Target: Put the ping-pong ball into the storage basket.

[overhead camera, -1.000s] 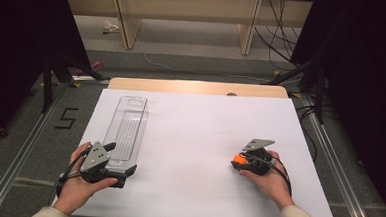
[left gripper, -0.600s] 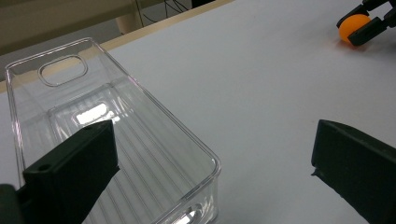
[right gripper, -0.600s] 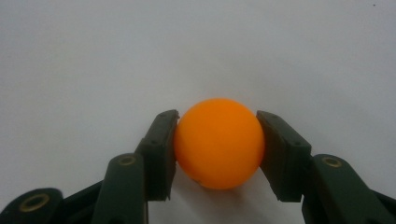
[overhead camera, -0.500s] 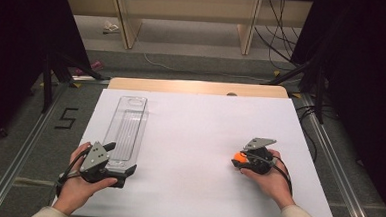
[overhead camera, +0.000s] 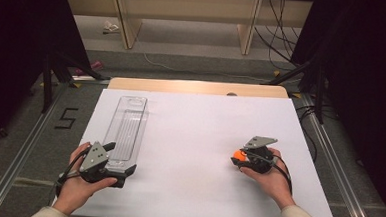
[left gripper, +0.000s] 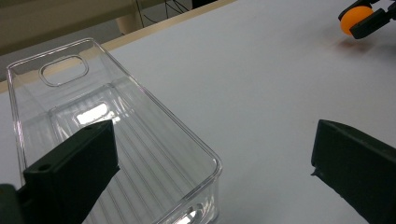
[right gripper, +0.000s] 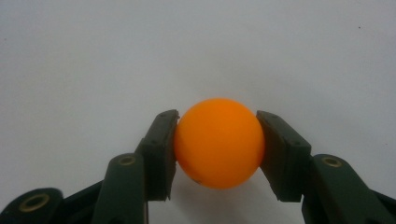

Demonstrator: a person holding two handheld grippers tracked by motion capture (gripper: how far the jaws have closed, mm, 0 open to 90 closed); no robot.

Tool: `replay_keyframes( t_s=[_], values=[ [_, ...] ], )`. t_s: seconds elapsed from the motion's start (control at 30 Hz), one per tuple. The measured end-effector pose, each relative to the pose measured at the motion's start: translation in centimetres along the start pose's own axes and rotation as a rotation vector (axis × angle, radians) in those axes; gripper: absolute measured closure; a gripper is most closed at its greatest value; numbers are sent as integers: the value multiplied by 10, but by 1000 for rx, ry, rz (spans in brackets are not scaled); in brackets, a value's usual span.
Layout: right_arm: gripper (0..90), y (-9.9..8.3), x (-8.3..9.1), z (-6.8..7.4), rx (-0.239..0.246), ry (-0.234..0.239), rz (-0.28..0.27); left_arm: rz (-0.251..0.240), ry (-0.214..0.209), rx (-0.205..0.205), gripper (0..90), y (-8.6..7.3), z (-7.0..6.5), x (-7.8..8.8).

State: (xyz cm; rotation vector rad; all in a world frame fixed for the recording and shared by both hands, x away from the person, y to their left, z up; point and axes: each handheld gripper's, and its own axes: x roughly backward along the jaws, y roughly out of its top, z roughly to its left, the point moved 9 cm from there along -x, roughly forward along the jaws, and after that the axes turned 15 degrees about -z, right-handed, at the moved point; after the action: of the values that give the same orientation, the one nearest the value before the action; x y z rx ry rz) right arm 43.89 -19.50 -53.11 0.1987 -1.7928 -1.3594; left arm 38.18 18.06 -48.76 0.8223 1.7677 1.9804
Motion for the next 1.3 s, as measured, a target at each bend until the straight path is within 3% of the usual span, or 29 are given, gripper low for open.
replay_keyframes(
  t_s=[1.3],
  values=[
    [511,29,-10,17,28,29,-69,1,-3,-3,2,0,1,0]
  ],
)
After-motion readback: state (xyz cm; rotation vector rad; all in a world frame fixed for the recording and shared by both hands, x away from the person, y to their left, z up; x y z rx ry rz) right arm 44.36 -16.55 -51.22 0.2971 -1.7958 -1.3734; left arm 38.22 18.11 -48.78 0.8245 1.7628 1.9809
